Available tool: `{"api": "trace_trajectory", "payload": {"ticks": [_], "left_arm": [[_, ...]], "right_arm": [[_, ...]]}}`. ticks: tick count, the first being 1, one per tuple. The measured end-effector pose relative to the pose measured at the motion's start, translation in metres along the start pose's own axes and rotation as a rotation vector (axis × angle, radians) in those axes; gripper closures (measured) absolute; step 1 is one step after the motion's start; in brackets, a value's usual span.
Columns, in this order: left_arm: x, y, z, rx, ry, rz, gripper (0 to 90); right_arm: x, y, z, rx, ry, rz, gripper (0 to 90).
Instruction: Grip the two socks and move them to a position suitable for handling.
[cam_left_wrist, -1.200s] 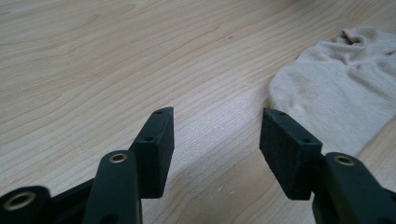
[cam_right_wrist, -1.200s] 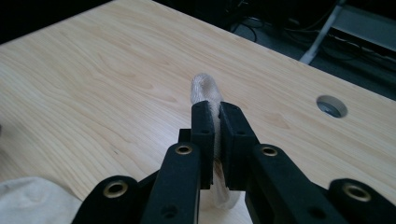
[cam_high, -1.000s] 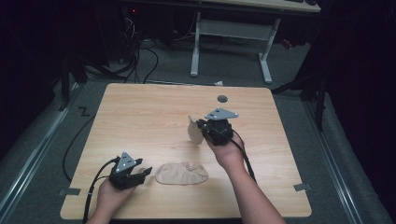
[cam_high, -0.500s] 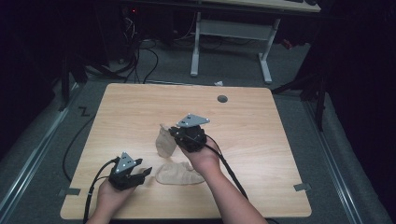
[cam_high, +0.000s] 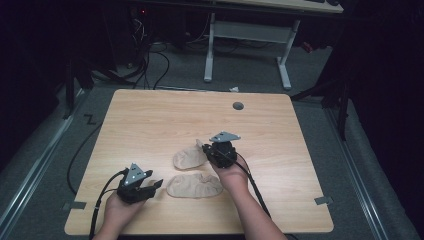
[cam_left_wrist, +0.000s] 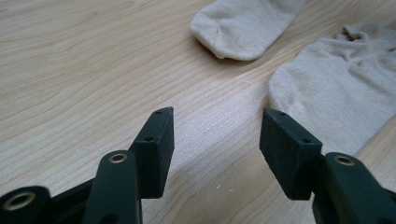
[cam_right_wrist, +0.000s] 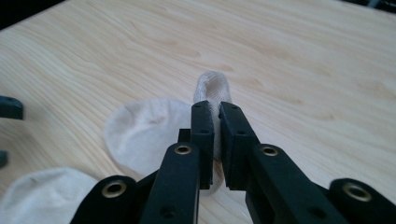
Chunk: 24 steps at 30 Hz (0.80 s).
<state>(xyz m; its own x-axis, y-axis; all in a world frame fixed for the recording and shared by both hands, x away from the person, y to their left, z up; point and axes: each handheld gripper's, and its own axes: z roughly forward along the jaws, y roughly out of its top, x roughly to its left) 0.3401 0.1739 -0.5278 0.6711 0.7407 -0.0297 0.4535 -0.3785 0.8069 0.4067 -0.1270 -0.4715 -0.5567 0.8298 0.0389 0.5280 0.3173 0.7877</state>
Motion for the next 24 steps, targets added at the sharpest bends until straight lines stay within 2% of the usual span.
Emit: {"api": "trace_trajectory", "payload": {"ticks": [8, 10, 17, 21, 24], "left_arm": [[-0.002, -0.001, 0.002, 0.012, 0.000, -0.001, 45.5], [-0.003, -0.001, 0.003, 0.013, 0.002, 0.001, 45.5], [0.000, -0.002, 0.003, 0.011, 0.002, -0.022, 45.4], [0.000, 0.001, 0.003, -0.007, -0.019, -0.049, 45.4], [-0.002, 0.010, 0.005, -0.016, -0.010, -0.052, 45.0]], "right_arm": [[-0.017, -0.024, 0.002, 0.024, -0.041, 0.040, 84.8], [-0.023, -0.035, 0.001, 0.030, -0.065, 0.038, 84.8], [-0.030, -0.056, -0.003, 0.034, -0.122, 0.035, 84.4], [-0.029, -0.062, -0.004, 0.051, -0.127, 0.030, 83.8], [-0.028, -0.065, -0.009, 0.030, -0.132, 0.034, 81.5]]}}
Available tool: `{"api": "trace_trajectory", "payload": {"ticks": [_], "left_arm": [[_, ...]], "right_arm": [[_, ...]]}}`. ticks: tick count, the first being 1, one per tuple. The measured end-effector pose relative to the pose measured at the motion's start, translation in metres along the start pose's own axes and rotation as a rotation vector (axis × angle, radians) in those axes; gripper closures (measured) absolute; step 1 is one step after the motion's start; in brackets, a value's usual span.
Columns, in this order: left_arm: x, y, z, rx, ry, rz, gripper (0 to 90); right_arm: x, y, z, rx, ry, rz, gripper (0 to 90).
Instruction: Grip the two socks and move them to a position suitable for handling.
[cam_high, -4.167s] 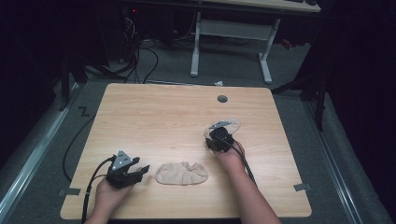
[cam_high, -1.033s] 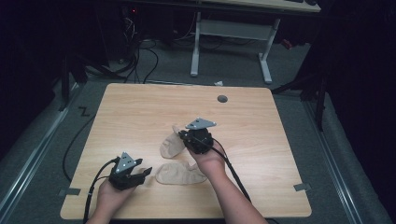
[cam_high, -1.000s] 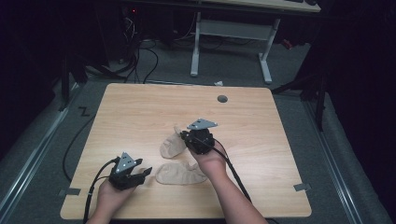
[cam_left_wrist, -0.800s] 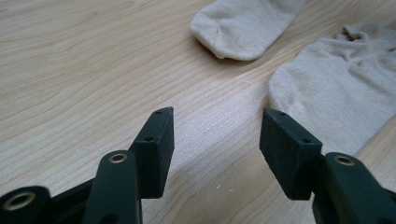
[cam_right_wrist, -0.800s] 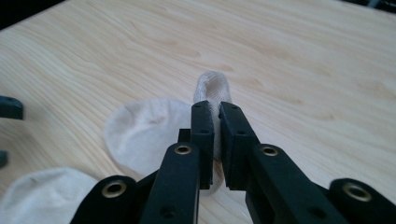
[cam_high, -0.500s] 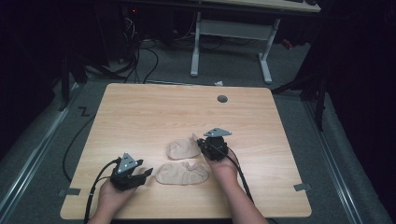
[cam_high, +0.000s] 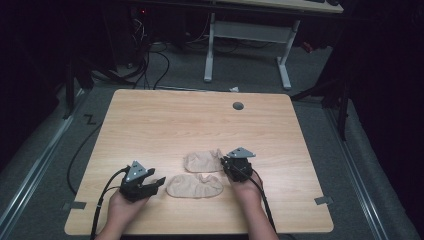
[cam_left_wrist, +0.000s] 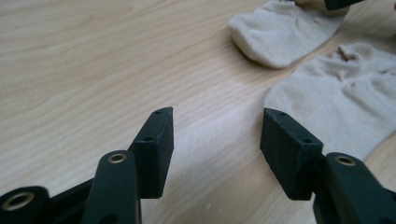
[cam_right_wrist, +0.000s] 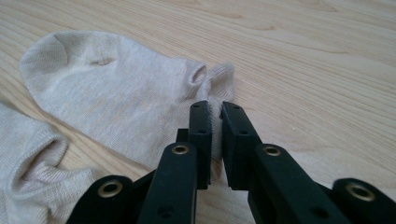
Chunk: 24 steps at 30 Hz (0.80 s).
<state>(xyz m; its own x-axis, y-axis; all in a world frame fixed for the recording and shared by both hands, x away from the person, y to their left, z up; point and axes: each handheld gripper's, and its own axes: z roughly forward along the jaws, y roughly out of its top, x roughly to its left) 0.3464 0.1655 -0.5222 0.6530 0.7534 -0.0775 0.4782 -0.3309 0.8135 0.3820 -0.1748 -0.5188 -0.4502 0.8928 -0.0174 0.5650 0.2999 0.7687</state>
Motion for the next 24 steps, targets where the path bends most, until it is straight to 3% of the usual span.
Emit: {"api": "trace_trajectory", "payload": {"ticks": [4, 9, 15, 19, 24], "left_arm": [[-0.006, 0.012, 0.009, 0.012, 0.013, 0.017, 44.9], [-0.015, 0.031, 0.030, 0.030, -0.009, 0.013, 44.1], [-0.024, 0.049, 0.051, 0.054, 0.003, 0.037, 45.0], [-0.029, 0.057, 0.064, 0.072, 0.009, 0.058, 49.5], [-0.029, 0.064, 0.079, 0.115, -0.013, 0.046, 62.1]], "right_arm": [[-0.002, 0.001, -0.002, -0.009, -0.011, -0.011, 76.4], [-0.013, -0.001, -0.003, 0.001, 0.003, 0.025, 69.9], [-0.015, -0.003, -0.001, 0.017, 0.013, 0.038, 66.8], [-0.017, -0.002, -0.001, 0.015, 0.020, 0.053, 67.0], [-0.020, -0.002, 0.001, 0.029, 0.027, 0.065, 70.9]]}}
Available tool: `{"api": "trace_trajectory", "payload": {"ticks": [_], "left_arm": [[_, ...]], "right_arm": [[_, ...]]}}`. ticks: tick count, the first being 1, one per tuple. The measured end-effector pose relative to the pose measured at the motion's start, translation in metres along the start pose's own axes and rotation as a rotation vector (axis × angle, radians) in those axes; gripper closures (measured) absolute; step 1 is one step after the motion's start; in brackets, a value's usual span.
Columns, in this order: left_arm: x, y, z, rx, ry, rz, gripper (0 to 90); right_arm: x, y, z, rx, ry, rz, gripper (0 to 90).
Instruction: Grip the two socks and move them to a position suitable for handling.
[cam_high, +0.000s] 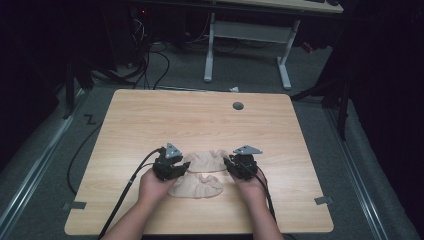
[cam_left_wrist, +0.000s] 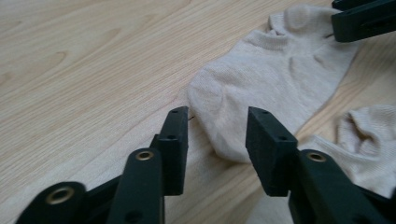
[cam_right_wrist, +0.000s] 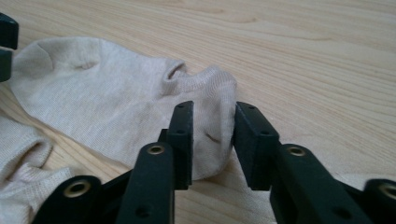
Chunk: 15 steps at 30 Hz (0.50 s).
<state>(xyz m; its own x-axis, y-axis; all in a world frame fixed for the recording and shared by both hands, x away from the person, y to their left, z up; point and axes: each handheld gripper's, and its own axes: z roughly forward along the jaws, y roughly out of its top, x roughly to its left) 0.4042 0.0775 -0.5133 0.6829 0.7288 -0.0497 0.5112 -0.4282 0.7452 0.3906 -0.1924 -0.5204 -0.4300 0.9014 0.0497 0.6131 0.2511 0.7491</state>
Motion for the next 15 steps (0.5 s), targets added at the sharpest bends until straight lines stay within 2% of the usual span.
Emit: {"api": "trace_trajectory", "payload": {"ticks": [4, 8, 12, 15], "left_arm": [[-0.0012, 0.0039, 0.0063, 0.019, 0.004, 0.000, 72.9], [-0.0019, 0.0036, 0.0091, 0.026, 0.028, 0.003, 85.1], [-0.0042, 0.0030, 0.0080, 0.009, 0.047, 0.017, 88.0], [-0.0049, 0.0026, 0.0059, -0.007, 0.055, 0.021, 88.5]], "right_arm": [[-0.0025, 0.0001, 0.0017, 0.008, 0.002, 0.008, 74.4], [-0.0048, -0.0002, 0.0030, 0.024, -0.003, 0.013, 78.6], [-0.0051, -0.0011, 0.0059, 0.037, 0.000, 0.006, 85.4], [-0.0046, -0.0008, 0.0057, 0.044, 0.006, 0.004, 86.6]]}}
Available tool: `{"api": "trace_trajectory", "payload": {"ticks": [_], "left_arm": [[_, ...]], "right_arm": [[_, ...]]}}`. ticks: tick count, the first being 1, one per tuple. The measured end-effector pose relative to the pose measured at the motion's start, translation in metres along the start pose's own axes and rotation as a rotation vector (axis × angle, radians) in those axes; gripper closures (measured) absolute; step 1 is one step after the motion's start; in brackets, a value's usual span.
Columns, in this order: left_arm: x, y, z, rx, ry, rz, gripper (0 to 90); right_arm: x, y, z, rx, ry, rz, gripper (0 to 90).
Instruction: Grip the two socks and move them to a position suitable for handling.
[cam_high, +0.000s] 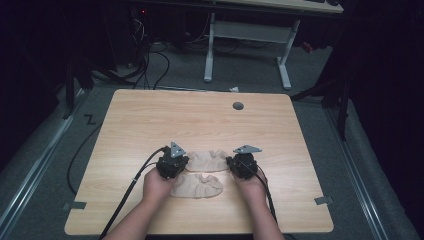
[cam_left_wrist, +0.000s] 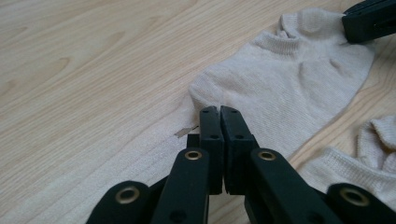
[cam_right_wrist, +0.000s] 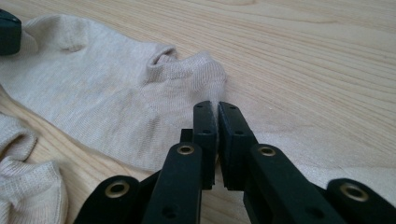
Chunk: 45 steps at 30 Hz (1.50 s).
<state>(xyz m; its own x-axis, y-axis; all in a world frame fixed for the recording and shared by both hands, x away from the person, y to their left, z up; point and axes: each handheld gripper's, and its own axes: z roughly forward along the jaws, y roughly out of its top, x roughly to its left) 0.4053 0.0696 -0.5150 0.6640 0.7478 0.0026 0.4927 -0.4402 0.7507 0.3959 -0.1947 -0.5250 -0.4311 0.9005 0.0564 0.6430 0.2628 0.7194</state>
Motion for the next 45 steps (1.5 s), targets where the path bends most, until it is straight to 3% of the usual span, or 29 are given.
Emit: {"api": "trace_trajectory", "payload": {"ticks": [11, 23, 34, 45], "left_arm": [[0.001, 0.000, -0.017, -0.063, 0.009, -0.013, 88.5], [-0.001, -0.007, -0.044, -0.116, 0.018, -0.013, 88.5], [-0.004, -0.030, -0.070, -0.164, -0.011, -0.025, 88.5], [-0.009, -0.057, -0.089, -0.160, -0.041, -0.015, 88.5]], "right_arm": [[0.007, 0.003, -0.011, -0.065, -0.013, -0.032, 86.8], [0.016, 0.003, -0.024, -0.132, 0.042, -0.046, 86.8], [0.039, -0.010, -0.046, -0.163, 0.081, -0.067, 86.8], [0.065, -0.036, -0.067, -0.166, 0.101, -0.143, 86.7]]}}
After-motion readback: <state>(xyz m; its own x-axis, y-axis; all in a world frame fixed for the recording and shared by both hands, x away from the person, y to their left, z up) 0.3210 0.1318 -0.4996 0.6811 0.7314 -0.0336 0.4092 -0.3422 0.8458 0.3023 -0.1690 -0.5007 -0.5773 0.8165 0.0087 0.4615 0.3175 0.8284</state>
